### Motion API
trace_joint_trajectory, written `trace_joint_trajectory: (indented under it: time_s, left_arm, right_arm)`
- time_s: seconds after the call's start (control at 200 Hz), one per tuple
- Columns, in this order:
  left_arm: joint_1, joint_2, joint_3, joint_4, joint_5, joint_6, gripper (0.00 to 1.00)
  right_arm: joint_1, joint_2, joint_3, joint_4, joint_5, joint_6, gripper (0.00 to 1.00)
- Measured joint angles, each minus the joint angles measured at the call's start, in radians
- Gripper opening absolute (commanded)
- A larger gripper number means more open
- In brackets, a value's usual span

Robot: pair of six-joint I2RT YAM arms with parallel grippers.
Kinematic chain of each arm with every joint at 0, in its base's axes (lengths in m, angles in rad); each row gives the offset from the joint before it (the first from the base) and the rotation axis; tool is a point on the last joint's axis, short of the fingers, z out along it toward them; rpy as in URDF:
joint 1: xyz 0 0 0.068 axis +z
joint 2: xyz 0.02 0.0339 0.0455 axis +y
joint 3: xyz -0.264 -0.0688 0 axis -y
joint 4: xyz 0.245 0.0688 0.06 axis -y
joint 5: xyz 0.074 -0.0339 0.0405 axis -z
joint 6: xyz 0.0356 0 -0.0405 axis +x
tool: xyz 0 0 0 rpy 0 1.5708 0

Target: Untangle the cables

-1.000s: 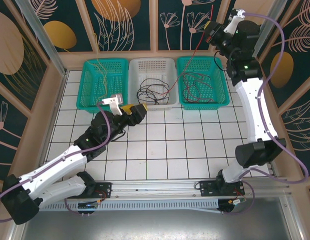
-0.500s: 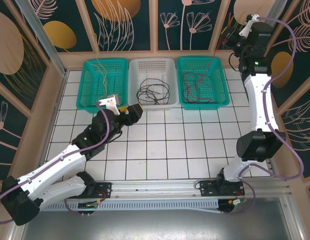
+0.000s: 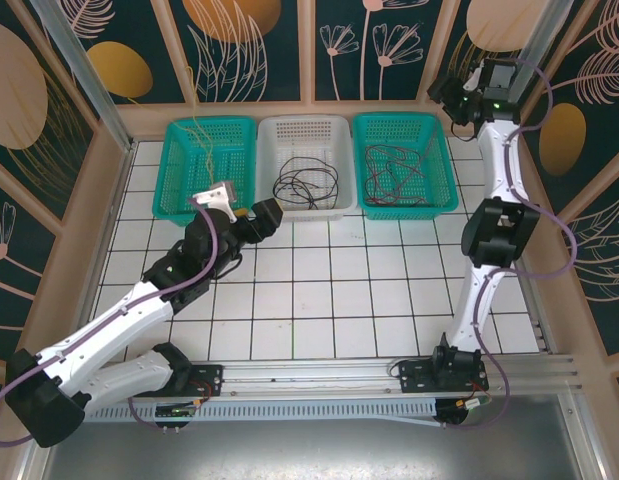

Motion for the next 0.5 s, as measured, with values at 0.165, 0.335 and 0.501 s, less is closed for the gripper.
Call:
trace_joint_trajectory:
  time_s: [0.165, 0.335, 0.501]
  left_arm:
    - [0.013, 0.022, 0.03, -0.029, -0.031, -0.018, 0.99]
    - [0.023, 0.058, 0.078, -0.084, -0.083, -0.013, 0.99]
    - [0.029, 0.069, 0.118, -0.103, -0.198, 0.042, 0.99]
  right_arm:
    - [-0.001, 0.005, 0.019, -0.04, 0.0, -0.004, 0.67]
    - [0.0, -0.089, -0.078, -0.044, 0.011, -0.013, 0.67]
    - [0.019, -0.381, -0.387, 0.014, 0.051, -0.056, 0.75]
